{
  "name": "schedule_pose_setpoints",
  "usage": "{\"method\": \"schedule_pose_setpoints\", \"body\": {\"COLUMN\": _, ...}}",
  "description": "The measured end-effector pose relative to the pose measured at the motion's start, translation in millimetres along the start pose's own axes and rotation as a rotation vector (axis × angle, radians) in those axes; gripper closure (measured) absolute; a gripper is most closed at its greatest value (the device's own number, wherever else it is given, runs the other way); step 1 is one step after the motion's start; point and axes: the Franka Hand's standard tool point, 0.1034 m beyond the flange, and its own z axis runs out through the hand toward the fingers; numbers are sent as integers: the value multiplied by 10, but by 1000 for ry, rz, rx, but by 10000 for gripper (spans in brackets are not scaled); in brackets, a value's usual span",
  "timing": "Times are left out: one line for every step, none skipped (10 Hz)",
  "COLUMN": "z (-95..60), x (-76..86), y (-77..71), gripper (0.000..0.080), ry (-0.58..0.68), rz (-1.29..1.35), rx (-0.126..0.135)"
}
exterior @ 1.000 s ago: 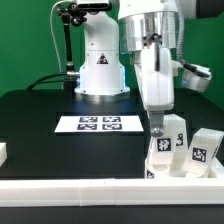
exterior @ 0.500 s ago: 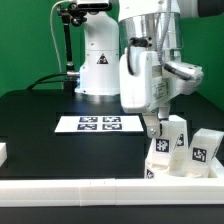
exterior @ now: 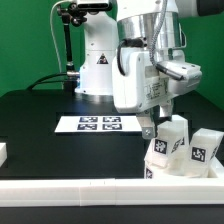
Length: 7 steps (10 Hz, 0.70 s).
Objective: Assemble stool
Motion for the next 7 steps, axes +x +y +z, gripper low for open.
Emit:
{"method": "schedule_pose_setpoints", "body": {"z": -59, "x": -8, "y": -37, "gripper": 177, "ry": -6, "rz": -22, "rx": 8}}
{"method": "schedule_pose_setpoints", "body": {"z": -116, "x": -24, "y": -66, "gripper": 177, "ry": -13, "rz": -36, "rx": 15}}
{"method": "schedule_pose_setpoints", "body": {"z": -206, "x": -58, "y": -104, "gripper": 154, "ry": -25, "rz": -49, "rx": 27}}
{"method": "schedule_pose_setpoints", "body": {"z": -270, "x": -87, "y": -130, "gripper": 151, "ry": -36, "rz": -57, "rx": 36}}
{"method": "schedule_pose_setpoints", "body": {"z": -246, "x": -77, "y": -120, "gripper": 151, "ry": -32, "rz": -82, "rx": 33}}
{"method": "schedule_pose_setpoints", "body": {"z": -233, "x": -76, "y": -115, "gripper": 150, "ry": -31, "rz": -83, "rx": 32}}
{"method": "schedule_pose_setpoints", "body": {"z": -227, "x": -68, "y": -106, "gripper": 150, "ry": -22, "rz": -182, "rx": 27}}
